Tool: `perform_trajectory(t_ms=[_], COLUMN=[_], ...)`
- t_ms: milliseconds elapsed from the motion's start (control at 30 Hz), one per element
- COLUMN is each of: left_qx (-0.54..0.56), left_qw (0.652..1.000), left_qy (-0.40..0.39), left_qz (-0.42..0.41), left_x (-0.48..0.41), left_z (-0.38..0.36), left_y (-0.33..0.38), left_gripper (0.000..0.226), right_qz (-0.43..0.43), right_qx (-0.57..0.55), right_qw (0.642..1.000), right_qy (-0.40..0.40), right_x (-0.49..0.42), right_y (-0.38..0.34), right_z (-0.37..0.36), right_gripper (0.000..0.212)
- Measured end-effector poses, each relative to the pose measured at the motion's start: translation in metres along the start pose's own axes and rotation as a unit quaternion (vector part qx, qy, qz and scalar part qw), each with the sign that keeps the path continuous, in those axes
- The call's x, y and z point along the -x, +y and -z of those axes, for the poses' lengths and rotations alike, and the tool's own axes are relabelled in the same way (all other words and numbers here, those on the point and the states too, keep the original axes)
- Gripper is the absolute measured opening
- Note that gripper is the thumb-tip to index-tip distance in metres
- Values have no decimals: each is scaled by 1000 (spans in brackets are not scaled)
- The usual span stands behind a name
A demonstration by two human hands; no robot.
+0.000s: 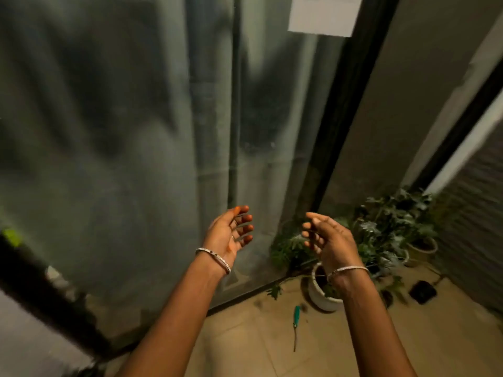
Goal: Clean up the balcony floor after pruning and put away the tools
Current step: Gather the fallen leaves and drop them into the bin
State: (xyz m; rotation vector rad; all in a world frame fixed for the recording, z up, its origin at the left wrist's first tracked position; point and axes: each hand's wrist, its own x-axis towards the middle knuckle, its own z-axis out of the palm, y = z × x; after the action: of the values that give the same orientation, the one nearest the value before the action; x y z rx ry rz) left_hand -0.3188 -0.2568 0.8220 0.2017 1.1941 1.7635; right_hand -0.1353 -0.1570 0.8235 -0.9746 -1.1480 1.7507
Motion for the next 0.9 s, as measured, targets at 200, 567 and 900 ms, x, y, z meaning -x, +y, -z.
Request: perform_trajectory(t_ms=[200,567,900], left_qx=[-29,-124,-207], left_qw=[995,957,881], left_qy=[-91,-209,-333], left_qz=[37,156,265], left_x=[-25,-37,-66], left_z=[-108,-230,-331], left_y=[-49,-143,-213], left_gripper=[20,20,23], right_qz=[19,62,85], right_qx=[-19,-65,-107], right_qw=[994,943,849], right_qy=[106,321,510], right_x=[-4,33,49], right_y=[-34,-47,-54], right_z=[106,245,318], right_gripper=[19,19,18])
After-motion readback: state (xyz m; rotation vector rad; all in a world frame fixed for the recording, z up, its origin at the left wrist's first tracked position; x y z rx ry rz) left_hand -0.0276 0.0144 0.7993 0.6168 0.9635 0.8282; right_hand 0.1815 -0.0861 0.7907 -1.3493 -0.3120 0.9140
